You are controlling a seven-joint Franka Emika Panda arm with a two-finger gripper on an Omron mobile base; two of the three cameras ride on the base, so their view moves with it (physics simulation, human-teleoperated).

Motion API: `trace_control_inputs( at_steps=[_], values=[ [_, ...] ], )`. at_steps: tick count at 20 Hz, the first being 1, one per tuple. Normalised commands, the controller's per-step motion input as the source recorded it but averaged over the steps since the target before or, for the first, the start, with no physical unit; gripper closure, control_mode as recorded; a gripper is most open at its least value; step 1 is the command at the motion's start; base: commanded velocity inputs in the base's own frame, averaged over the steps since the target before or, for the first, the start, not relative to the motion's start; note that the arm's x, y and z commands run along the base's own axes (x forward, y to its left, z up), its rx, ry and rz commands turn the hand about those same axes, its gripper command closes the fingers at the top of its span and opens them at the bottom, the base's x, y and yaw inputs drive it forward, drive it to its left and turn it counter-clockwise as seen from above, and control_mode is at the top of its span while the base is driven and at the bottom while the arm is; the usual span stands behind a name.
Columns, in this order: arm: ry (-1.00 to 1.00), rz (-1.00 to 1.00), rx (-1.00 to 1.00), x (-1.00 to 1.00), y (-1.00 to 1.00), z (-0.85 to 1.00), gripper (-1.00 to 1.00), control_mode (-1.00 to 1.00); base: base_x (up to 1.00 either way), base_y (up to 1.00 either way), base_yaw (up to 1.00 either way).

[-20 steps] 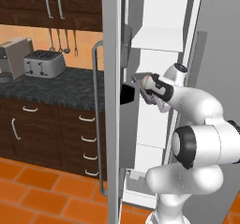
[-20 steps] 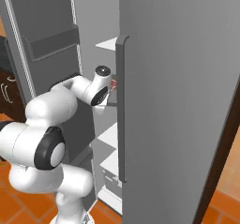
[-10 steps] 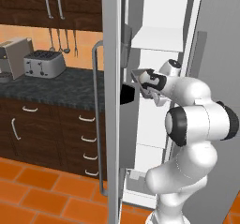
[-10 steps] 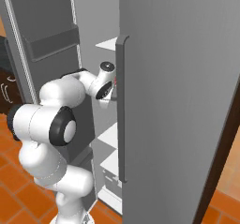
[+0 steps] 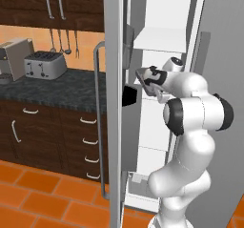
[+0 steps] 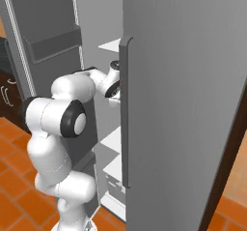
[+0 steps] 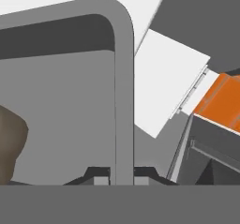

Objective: Take the meat container that has the steak and place it on the second highest rack of the freezer. Then take the vegetable container that has the carrot and broccoli and place it on the highest rack of the freezer.

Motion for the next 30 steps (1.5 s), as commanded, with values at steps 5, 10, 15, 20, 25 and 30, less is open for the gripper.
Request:
trace_control_inputs(
  at_steps=[5,10,15,20,25,30],
  values=[
    [0.0,-0.01,0.0,0.44,-0.18,-0.05,1.0,-1.0,0.0,0.0,0.0],
    [0.0,-0.01,0.0,0.61,-0.05,-0.17,1.0,-1.0,0.0,0.0,0.0],
    [0.0,-0.02,0.0,0.61,-0.02,-0.24,1.0,-1.0,0.0,0.0,0.0],
    [0.0,-0.03,0.0,0.46,-0.13,-0.35,1.0,-1.0,0.0,0.0,0.0],
    [0.0,-0.05,0.0,0.62,-0.01,-0.31,-1.0,-1.0,0.0,0.0,0.0],
    [-0.08,-0.01,-0.01,0.0,0.01,-0.11,-1.0,-1.0,0.0,0.0,0.0]
  ],
)
